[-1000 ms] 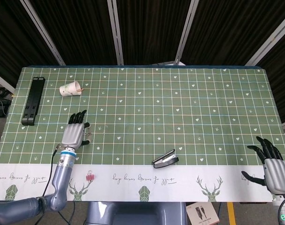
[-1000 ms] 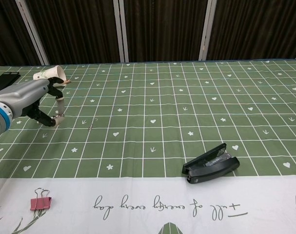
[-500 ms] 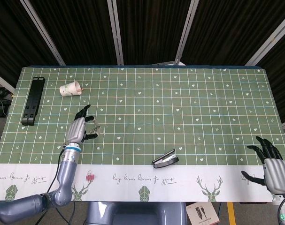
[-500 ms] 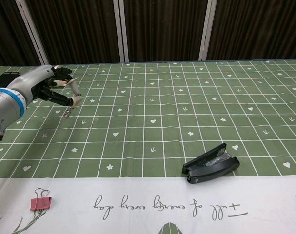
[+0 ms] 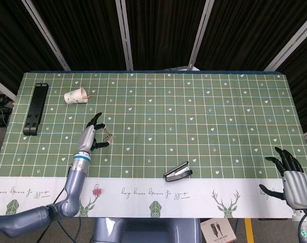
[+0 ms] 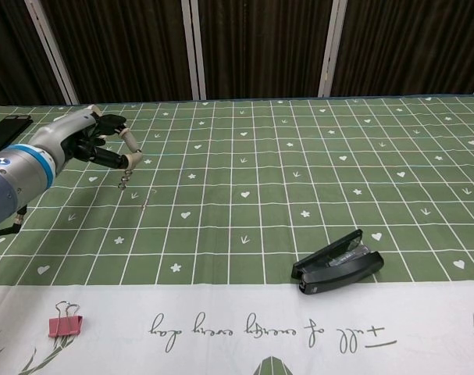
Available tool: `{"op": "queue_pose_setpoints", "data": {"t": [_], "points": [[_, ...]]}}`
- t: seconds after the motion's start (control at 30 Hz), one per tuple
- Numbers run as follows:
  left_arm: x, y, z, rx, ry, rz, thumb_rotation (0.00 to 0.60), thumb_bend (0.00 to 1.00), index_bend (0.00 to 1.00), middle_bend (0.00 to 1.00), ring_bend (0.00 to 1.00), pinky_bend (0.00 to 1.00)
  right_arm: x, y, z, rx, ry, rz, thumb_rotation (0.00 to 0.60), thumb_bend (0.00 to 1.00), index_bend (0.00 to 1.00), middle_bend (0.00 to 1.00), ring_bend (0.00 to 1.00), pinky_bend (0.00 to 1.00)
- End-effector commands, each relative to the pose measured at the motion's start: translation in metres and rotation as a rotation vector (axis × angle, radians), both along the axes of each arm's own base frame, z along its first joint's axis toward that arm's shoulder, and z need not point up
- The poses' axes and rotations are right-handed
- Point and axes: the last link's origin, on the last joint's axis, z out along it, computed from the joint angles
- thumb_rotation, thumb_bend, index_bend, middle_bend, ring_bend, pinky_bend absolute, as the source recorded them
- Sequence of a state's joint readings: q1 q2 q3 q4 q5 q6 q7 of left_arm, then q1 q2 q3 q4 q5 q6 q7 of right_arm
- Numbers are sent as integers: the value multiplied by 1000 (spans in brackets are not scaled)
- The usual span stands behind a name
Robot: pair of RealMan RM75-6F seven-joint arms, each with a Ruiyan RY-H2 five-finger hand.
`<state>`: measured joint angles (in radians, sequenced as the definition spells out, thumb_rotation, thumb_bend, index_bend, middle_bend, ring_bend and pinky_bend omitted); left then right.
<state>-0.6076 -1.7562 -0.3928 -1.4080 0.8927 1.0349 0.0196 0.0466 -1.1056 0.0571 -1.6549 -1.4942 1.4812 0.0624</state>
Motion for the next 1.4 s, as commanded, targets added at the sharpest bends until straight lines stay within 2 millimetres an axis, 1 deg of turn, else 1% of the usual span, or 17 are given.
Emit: {"op": "queue_pose_setpoints", "data": {"t": [0.03,0.43,0.63,1.4], "points": [[0,2,-2,-5,0,-10,600,378,691,0,0,0,0,0,0,0,1,0,600,73,264,45,0,131],[0,5,-15,-37,-75,-13,600,377,695,0,0,0,0,-1,-1,0,2,-4,600,74,264,45,0,131],[-2,5,-20,-46,-84,-14,600,379,696,0,0,0,0,-1,-1,1,2,-1,600,73,264,45,0,131],[-6,8,-22,-53,-87,-4,600,377,696,0,0,0,0,-1,0,0,2,1,600,75,264,45,0,131]]}}
